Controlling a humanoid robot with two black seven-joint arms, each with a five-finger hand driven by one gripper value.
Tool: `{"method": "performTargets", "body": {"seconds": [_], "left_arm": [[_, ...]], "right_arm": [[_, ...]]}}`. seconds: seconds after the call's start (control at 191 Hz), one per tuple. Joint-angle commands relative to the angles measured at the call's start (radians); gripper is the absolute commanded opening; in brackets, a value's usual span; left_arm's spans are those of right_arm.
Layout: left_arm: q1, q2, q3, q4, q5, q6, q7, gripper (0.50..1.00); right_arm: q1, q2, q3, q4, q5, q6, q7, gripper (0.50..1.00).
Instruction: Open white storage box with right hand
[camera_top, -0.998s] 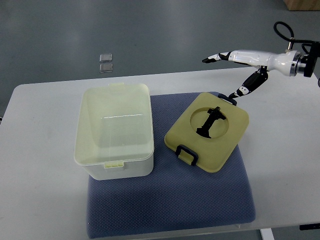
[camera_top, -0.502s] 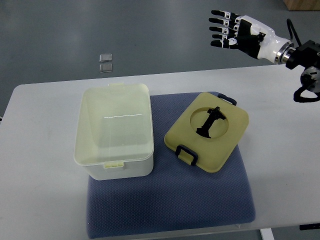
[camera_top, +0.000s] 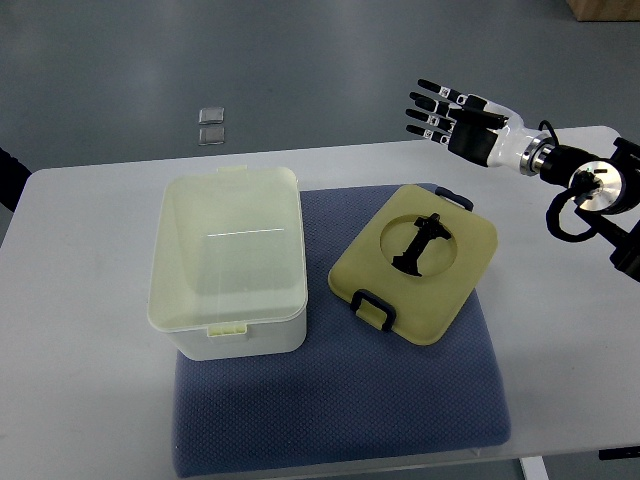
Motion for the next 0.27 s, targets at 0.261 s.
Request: {"method": "performTargets", "body": {"seconds": [0.261], "left_arm": [[0.0, 0.0, 0.001, 0.0, 0.0, -0.001, 0.0, 1.0]], "right_arm": [[-0.039, 0.05, 0.006, 0.0, 0.003, 0.01, 0.048, 0.932]]}}
